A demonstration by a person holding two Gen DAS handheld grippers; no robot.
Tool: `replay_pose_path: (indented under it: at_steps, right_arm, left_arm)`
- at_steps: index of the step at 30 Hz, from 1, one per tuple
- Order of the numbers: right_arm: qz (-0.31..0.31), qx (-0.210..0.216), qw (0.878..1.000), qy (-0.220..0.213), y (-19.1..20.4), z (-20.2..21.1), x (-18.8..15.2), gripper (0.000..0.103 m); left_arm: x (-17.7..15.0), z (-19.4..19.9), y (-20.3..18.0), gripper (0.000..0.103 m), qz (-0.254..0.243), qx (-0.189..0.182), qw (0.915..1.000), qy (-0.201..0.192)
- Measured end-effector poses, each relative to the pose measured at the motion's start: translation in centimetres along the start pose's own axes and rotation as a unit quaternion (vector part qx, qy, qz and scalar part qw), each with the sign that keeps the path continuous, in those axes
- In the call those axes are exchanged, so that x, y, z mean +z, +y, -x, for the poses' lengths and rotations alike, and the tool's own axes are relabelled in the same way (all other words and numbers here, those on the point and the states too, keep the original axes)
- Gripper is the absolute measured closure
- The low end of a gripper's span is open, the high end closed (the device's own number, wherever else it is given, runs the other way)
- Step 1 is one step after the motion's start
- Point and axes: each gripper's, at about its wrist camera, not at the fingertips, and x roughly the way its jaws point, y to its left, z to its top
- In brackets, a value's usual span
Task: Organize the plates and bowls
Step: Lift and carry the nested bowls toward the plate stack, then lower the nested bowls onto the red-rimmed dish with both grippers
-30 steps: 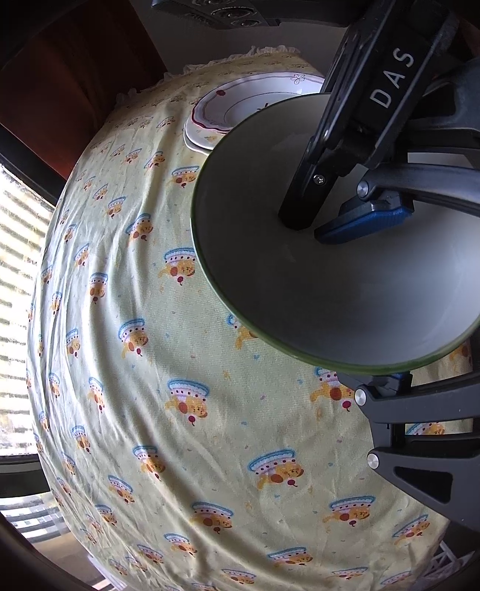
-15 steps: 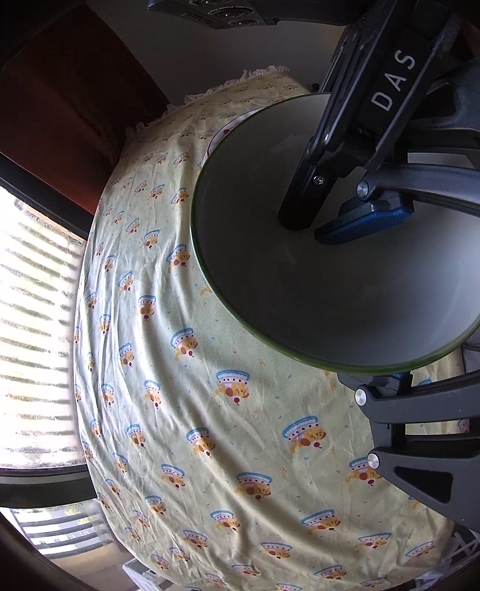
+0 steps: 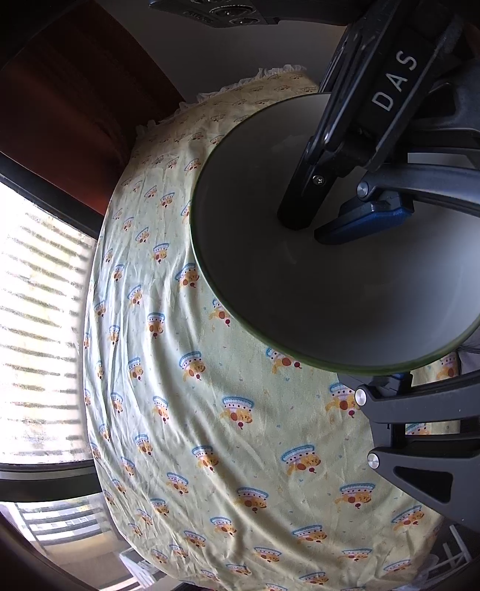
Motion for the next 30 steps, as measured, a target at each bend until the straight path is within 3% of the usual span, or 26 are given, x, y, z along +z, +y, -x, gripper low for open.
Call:
replay_pose_path:
  at_steps: [16,30]
  right_arm:
    - [0.043,0.011,0.999,0.012,-8.2,2.9,3.9,0.06]
    - [0.065,-0.007,0.997,0.031,-15.1,3.2,6.0,0.06]
  left_arm:
    - [0.9,-2.6,-8.4,0.049,0.041,0.012,0.9989,-0.018]
    - [1.3,-7.5,-14.0,0.049,0.079,-0.005,0.9968,-0.009]
